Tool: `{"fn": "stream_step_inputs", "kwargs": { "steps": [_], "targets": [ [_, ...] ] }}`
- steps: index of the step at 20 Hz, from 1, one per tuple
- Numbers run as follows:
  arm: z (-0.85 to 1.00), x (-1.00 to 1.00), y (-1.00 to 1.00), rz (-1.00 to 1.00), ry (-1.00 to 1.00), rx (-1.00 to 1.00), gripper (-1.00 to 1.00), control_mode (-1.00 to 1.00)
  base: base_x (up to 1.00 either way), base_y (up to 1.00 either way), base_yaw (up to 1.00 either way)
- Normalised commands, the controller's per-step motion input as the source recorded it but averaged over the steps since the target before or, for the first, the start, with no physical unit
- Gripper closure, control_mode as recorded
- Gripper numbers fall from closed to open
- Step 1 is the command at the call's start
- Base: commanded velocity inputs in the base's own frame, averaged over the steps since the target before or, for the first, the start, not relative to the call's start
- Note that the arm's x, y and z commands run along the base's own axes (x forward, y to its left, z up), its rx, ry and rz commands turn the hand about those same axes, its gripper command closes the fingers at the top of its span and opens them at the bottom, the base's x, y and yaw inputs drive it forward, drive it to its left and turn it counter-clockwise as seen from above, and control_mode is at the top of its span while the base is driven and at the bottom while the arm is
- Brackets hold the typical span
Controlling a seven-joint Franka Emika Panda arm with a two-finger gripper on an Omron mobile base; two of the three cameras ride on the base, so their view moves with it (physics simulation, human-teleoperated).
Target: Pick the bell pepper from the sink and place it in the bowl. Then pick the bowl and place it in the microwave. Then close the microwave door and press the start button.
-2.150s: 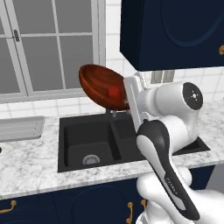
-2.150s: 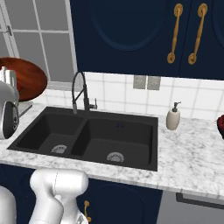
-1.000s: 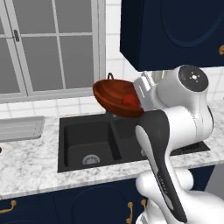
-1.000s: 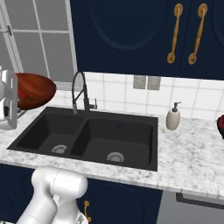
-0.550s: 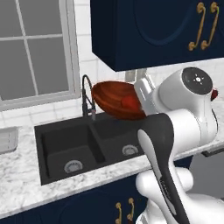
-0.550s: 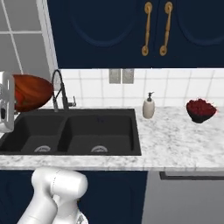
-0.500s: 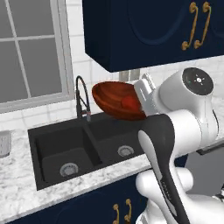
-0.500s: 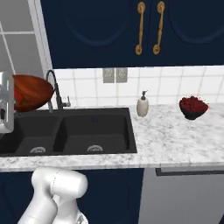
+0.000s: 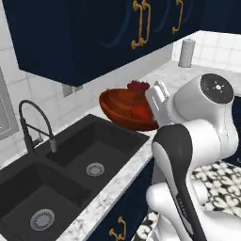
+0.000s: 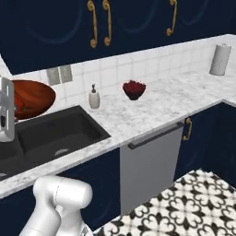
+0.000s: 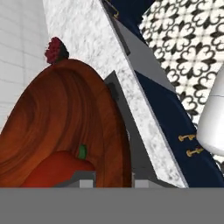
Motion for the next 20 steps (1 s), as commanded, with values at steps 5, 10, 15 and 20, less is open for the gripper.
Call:
{"fn": "stream_step_inputs", "kwargs": {
  "steps": [5,10,15,20],
  "targets": [
    [0.0,0.0,0.0,0.0,0.0,0.0,1.0,1.0,-0.05,-0.01,-0.93],
    [0.0,0.0,0.0,0.0,0.0,0.0,1.0,1.0,-0.41,-0.57,-0.59],
    [0.0,0.0,0.0,0.0,0.0,0.0,1.0,1.0,-0.04,-0.62,-0.38],
    [0.0,0.0,0.0,0.0,0.0,0.0,1.0,1.0,0.21,-0.08,-0.57]
  ]
}}
